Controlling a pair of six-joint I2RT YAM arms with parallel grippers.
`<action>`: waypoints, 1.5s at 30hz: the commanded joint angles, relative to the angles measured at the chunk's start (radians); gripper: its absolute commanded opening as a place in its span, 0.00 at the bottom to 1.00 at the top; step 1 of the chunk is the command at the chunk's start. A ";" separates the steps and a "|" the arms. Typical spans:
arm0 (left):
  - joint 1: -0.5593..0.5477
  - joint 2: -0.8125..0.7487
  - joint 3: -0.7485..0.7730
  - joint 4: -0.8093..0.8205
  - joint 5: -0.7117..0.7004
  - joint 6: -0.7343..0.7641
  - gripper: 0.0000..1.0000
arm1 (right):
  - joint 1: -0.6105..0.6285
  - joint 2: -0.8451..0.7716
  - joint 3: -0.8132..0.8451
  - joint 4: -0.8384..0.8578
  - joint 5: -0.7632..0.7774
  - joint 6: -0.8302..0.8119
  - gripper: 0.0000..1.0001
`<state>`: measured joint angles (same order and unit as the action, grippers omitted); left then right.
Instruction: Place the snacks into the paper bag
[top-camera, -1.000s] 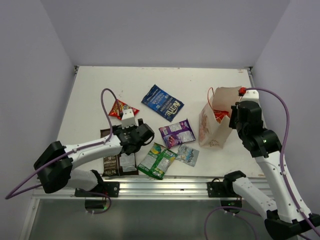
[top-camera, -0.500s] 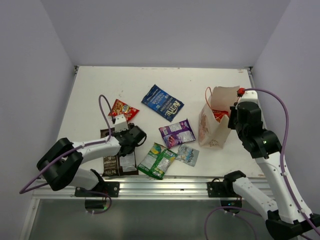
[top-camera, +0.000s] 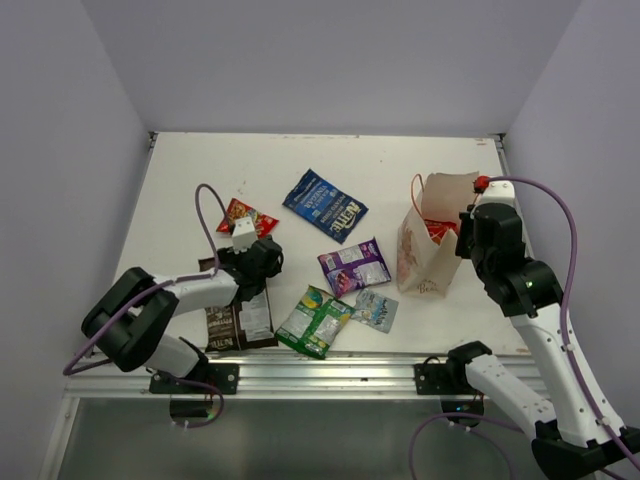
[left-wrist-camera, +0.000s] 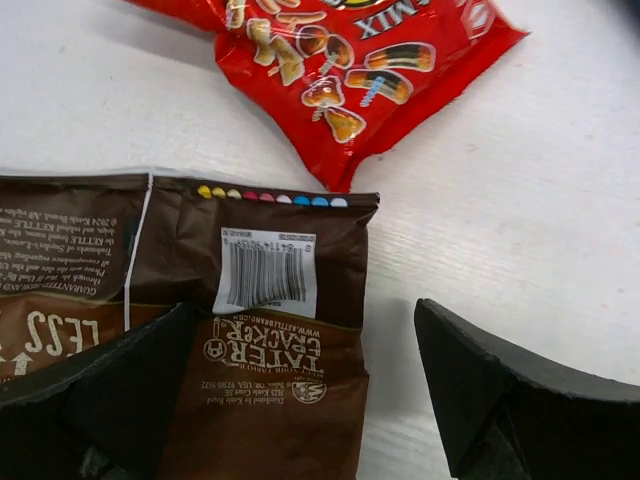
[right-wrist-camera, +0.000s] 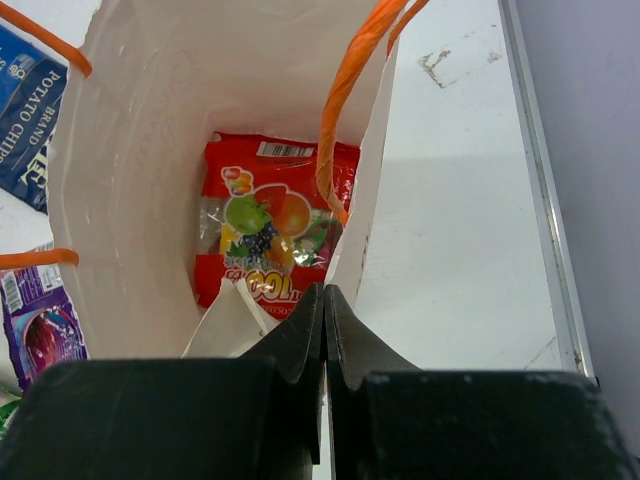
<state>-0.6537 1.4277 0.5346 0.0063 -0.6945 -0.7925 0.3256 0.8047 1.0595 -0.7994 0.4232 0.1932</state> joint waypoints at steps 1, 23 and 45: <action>0.040 0.062 0.033 0.035 0.023 0.019 0.90 | 0.004 -0.002 -0.006 0.016 -0.018 -0.009 0.00; -0.089 -0.240 0.436 0.054 0.417 0.283 0.00 | 0.007 0.014 -0.007 0.016 -0.003 -0.011 0.00; -0.284 0.545 1.911 -0.067 0.846 0.288 0.00 | 0.015 0.010 -0.018 0.016 0.000 -0.009 0.00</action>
<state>-0.9234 1.9968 2.3302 -0.1139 0.1204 -0.4885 0.3340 0.8116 1.0538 -0.7925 0.4263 0.1925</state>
